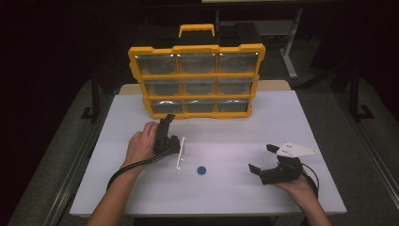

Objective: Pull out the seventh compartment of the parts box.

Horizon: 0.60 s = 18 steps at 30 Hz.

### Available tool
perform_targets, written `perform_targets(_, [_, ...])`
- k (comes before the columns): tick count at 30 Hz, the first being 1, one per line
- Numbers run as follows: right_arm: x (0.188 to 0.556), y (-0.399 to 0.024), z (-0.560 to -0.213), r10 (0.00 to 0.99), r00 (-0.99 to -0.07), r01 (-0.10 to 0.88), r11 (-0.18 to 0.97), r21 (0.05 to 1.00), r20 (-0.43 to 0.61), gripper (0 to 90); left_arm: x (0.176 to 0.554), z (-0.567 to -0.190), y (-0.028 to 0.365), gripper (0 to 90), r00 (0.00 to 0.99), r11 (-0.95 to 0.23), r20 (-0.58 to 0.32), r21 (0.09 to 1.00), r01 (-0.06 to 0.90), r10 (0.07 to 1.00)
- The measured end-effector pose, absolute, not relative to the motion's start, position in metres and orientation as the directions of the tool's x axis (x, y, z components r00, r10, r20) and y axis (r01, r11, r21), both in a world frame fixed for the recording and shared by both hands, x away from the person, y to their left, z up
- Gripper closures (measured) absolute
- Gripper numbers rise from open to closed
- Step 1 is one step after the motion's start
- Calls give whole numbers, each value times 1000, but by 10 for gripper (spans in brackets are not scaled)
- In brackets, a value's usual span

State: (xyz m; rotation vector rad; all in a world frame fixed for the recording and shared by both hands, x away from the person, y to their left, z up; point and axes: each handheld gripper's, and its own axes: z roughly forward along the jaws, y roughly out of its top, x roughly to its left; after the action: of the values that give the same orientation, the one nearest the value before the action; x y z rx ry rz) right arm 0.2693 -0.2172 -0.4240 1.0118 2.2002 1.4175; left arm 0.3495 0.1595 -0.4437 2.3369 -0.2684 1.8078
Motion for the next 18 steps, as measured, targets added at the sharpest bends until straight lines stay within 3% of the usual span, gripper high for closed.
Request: perform_targets(18, [269,-217,-424,715,-692,384,251,889,97,0,355,-442,167,6,227,-979,974,35,-200,-12])
